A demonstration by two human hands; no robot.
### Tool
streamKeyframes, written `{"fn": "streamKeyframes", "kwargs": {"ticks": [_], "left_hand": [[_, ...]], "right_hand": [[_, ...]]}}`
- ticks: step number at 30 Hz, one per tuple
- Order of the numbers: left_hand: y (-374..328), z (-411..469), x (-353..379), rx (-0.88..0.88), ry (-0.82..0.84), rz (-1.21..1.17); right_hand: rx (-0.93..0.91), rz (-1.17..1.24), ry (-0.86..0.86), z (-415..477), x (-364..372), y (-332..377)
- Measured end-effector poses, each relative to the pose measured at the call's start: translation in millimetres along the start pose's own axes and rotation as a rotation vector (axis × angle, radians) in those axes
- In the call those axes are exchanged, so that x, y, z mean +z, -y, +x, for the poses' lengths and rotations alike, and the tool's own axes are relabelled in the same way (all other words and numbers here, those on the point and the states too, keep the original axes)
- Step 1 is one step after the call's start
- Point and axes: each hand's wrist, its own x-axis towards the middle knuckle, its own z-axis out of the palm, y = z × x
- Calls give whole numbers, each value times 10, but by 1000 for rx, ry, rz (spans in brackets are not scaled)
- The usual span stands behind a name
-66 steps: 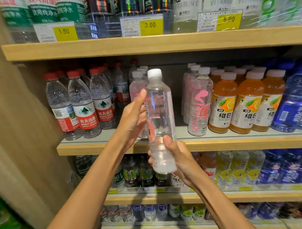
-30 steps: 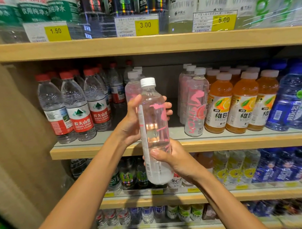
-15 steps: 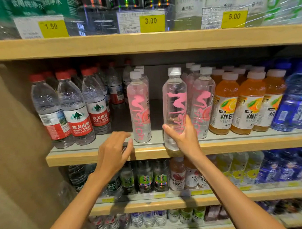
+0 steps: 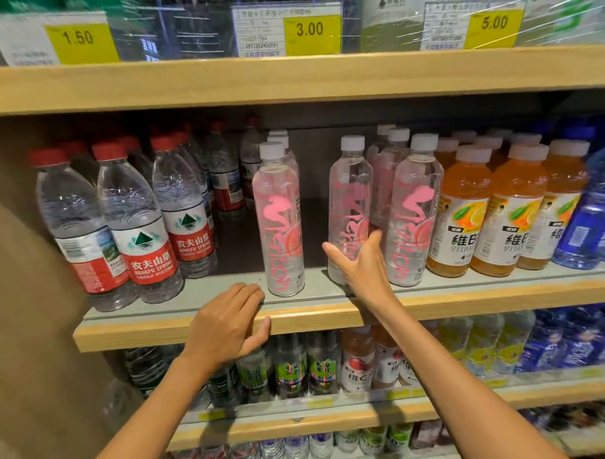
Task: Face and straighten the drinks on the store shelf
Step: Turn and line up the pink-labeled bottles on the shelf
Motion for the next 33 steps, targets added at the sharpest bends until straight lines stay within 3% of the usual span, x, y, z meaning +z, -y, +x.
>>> {"fn": "streamKeyframes", "kwargs": {"ticks": [5, 11, 21, 27, 29, 31, 33], "left_hand": [[-8, -5, 3, -21, 11, -20], [2, -23, 39, -22, -13, -21], [-2, -22, 30, -42, 8, -46], [-16, 9, -23, -62, 45, -77], [-19, 13, -42, -73, 61, -97], [-23, 15, -63, -90, 84, -122], [-29, 15, -84, -101, 101, -142]], "right_hand": [[-17, -188, -26, -85, -8, -35], [-74, -459, -270, -313, 54, -26], [60, -757, -211, 23, 96, 139], [86, -734, -189, 8, 68, 179], [13, -666, -255, -148, 71, 180], [-108, -463, -270, -333, 116, 222], [-154, -182, -126, -452, 231, 313]]}}
